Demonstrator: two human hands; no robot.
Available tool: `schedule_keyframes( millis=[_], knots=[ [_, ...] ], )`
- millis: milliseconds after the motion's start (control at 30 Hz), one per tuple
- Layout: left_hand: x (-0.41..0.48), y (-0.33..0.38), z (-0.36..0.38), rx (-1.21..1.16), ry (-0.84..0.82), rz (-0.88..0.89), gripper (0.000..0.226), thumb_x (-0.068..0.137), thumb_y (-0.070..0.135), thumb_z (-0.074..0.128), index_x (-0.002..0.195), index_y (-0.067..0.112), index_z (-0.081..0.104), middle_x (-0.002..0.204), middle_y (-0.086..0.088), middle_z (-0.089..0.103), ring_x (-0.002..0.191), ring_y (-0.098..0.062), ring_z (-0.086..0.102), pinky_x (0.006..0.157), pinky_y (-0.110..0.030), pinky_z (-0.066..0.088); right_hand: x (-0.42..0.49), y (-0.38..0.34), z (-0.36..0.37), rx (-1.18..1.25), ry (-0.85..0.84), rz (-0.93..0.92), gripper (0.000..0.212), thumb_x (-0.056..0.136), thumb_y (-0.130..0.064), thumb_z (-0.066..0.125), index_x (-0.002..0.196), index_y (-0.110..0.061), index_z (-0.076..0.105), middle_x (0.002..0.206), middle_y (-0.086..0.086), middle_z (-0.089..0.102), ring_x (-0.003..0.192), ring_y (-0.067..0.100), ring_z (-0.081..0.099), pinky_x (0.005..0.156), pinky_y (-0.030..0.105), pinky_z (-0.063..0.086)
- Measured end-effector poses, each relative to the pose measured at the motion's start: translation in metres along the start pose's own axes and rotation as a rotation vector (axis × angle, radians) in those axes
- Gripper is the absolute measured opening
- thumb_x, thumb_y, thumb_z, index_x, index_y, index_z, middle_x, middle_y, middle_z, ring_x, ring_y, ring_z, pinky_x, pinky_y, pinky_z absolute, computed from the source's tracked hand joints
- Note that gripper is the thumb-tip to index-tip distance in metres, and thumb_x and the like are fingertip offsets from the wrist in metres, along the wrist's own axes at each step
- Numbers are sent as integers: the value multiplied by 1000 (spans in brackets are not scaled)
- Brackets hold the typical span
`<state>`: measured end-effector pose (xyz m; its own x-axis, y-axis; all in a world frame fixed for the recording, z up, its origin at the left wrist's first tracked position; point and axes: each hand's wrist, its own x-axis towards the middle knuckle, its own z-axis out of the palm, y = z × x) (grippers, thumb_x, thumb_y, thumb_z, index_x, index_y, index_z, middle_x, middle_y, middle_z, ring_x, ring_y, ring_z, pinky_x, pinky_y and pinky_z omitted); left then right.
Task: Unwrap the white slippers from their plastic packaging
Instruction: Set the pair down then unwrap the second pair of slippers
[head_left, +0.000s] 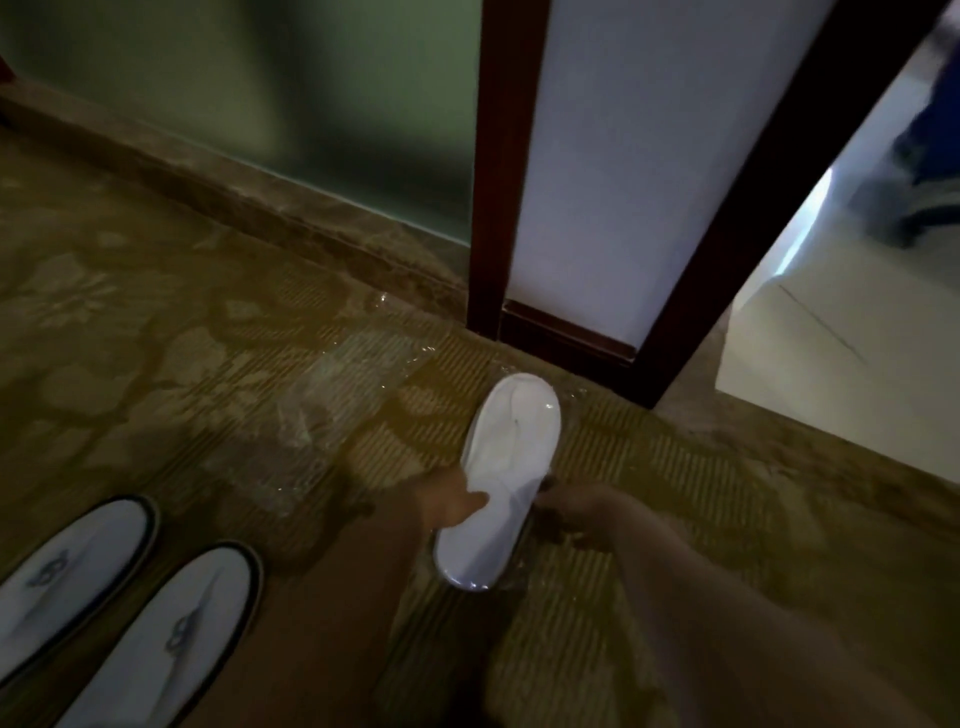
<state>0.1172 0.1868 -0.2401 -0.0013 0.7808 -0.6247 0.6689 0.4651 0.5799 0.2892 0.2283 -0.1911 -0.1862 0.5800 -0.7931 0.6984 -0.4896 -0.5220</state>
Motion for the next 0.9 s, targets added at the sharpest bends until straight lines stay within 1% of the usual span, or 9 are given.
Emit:
schedule_keyframes(
  millis=[67, 200, 333, 433, 500, 633, 700, 800, 900],
  knots=[
    [3, 11, 5, -28, 71, -59, 60, 94, 39, 47, 142, 6, 39, 145, -14, 47, 129, -29, 48, 110, -42, 38, 2, 2, 0, 133, -63, 9, 43, 91, -18, 56, 131, -5, 49, 130, 18, 56, 103, 27, 58, 59, 26, 46],
    [-2, 29, 8, -289, 103, -136, 61, 97, 38, 39, 144, -1, 32, 144, -21, 46, 128, -35, 50, 107, -45, 42, 10, 6, 0, 366, -43, -17, 46, 90, -5, 55, 134, 3, 43, 135, 25, 50, 115, 39, 54, 90, 42, 48],
    [-15, 46, 10, -381, 32, -234, 58, 100, 42, 24, 137, 2, 43, 135, -22, 54, 122, -34, 55, 105, -40, 43, 5, 5, -6, 262, 61, 5, 37, 87, -22, 64, 114, 3, 56, 105, 21, 61, 75, 25, 59, 47, 23, 49],
    [-23, 49, 5, -401, 25, -258, 55, 99, 45, 21, 122, 8, 54, 130, -17, 57, 108, -26, 59, 102, -36, 39, 3, 3, -8, 267, 51, -60, 53, 86, -26, 64, 130, 1, 50, 126, 21, 57, 95, 27, 57, 63, 27, 51],
    [-28, 48, -1, -504, -16, -237, 60, 98, 49, 19, 126, 8, 52, 133, -18, 55, 108, -25, 58, 97, -33, 40, -1, -1, -7, 247, 55, -117, 49, 87, -24, 63, 128, 0, 52, 125, 20, 58, 103, 30, 57, 71, 30, 51],
    [-29, 42, -15, -628, 118, -179, 71, 93, 54, 33, 148, 8, 29, 151, -15, 40, 137, -32, 40, 116, -45, 30, -14, -17, -1, 195, 49, -192, 10, 86, -26, 62, 91, -17, 63, 87, 6, 60, 77, 20, 57, 59, 26, 45],
    [-33, 37, -21, -606, 213, -166, 81, 89, 57, 40, 151, 10, 17, 155, -13, 31, 140, -33, 35, 116, -48, 29, -18, -26, 6, 210, 50, -234, 9, 86, -24, 62, 79, -22, 57, 75, 2, 53, 67, 17, 52, 54, 25, 40],
    [-46, 29, -35, -613, 320, -110, 89, 84, 59, 49, 151, 11, 15, 156, -13, 31, 139, -34, 37, 113, -49, 34, -28, -45, 18, 209, 108, -321, 20, 84, -22, 64, 101, -11, 64, 90, 7, 59, 82, 23, 59, 55, 25, 45],
    [-63, 17, -55, -687, 375, -15, 79, 82, 58, 52, 143, 12, 33, 144, -12, 47, 127, -30, 50, 103, -41, 43, -39, -70, 37, 204, 137, -408, 35, 85, -20, 65, 114, -1, 62, 98, 11, 60, 86, 25, 60, 56, 25, 49]
  ],
)
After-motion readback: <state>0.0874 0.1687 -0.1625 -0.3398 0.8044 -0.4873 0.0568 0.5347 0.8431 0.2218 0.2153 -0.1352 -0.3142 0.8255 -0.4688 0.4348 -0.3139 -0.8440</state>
